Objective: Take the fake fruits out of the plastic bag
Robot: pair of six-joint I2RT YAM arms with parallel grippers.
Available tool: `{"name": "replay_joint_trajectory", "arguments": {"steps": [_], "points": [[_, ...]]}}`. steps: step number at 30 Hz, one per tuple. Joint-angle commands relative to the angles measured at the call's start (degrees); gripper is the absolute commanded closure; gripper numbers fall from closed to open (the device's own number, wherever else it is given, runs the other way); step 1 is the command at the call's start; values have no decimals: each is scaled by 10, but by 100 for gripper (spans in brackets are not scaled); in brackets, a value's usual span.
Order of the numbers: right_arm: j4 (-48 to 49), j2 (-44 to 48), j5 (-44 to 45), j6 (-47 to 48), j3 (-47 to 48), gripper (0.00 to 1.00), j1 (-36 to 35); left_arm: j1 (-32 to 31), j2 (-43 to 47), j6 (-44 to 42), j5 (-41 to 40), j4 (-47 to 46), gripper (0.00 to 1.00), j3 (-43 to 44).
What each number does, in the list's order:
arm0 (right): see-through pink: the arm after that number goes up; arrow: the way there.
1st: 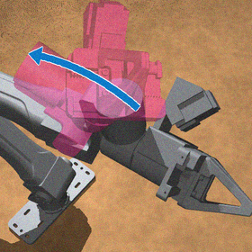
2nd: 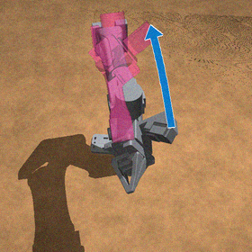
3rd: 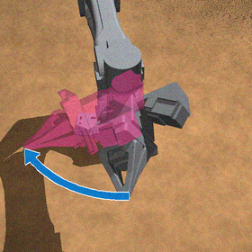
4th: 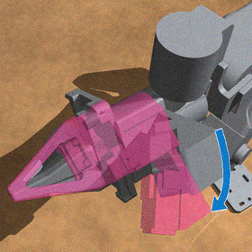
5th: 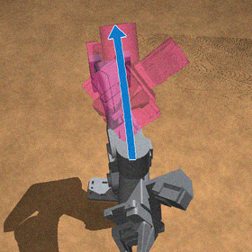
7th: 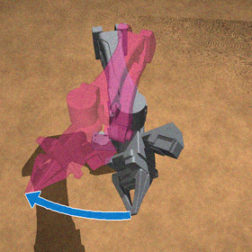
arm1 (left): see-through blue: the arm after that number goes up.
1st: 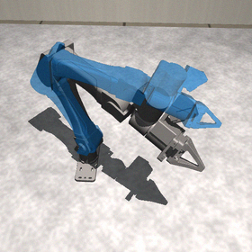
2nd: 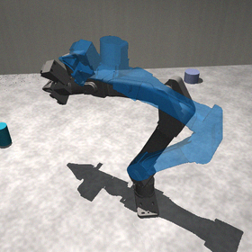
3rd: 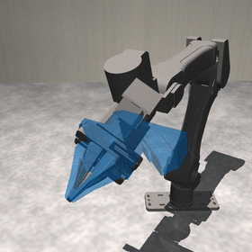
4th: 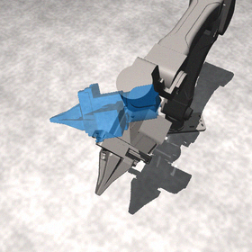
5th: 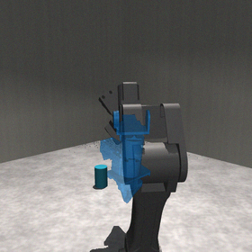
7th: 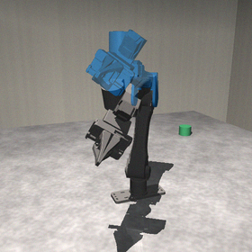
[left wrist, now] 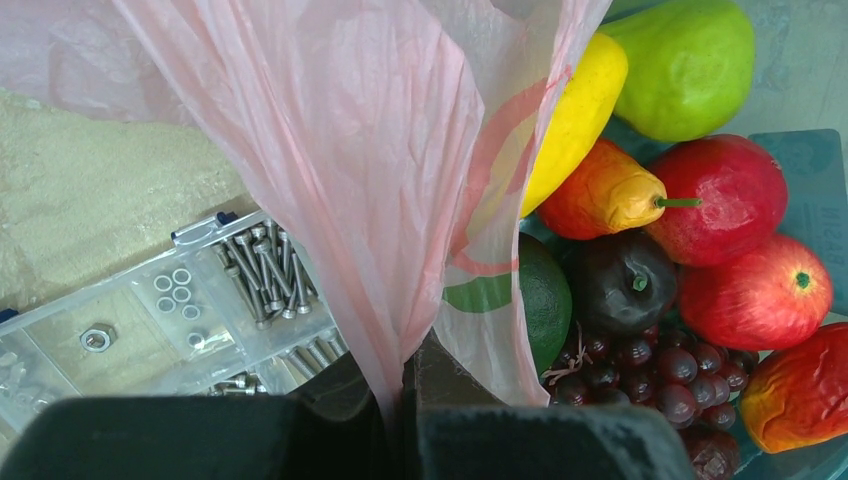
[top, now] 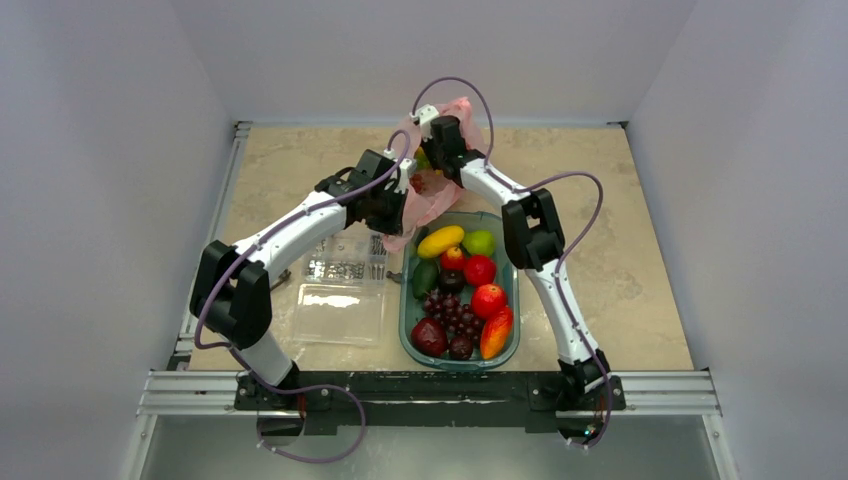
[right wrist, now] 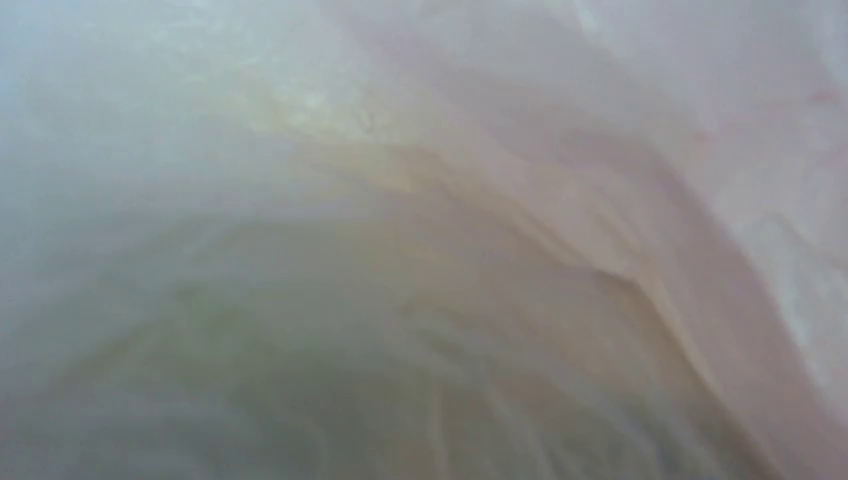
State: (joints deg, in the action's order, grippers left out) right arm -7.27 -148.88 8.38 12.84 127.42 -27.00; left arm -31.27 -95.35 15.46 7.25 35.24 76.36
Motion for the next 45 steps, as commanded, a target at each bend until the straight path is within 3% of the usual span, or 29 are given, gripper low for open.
{"name": "replay_joint_trajectory", "arguments": {"steps": [1, 5, 13, 16, 20, 27, 36, 40, 45], "points": [[1, 74, 5, -9, -21, 92, -1, -2, 1, 6, 8, -7, 100, 9], [-12, 122, 4, -25, -61, 100, -5, -2, 5, 5, 2, -8, 100, 9], [-6, 218, -19, -61, -179, 100, -9, -2, 21, 3, -1, -13, 100, 5], [14, 207, -14, -52, -176, 84, -9, -2, 27, 4, 1, -13, 100, 4], [-6, 147, -14, -28, -118, 72, -8, -2, 32, 2, 0, -14, 100, 4], [24, 91, -27, 3, -76, 42, -8, -2, 26, 2, 9, -14, 100, 8], [53, 36, 4, 73, -33, 22, -8, -3, 18, 8, 35, -15, 100, 9], [64, 12, -22, 83, -9, 25, -8, -2, 19, 13, 46, -18, 100, 8], [70, -15, -62, 81, 16, 44, -4, -3, 19, 13, 49, -19, 100, 8]]}}
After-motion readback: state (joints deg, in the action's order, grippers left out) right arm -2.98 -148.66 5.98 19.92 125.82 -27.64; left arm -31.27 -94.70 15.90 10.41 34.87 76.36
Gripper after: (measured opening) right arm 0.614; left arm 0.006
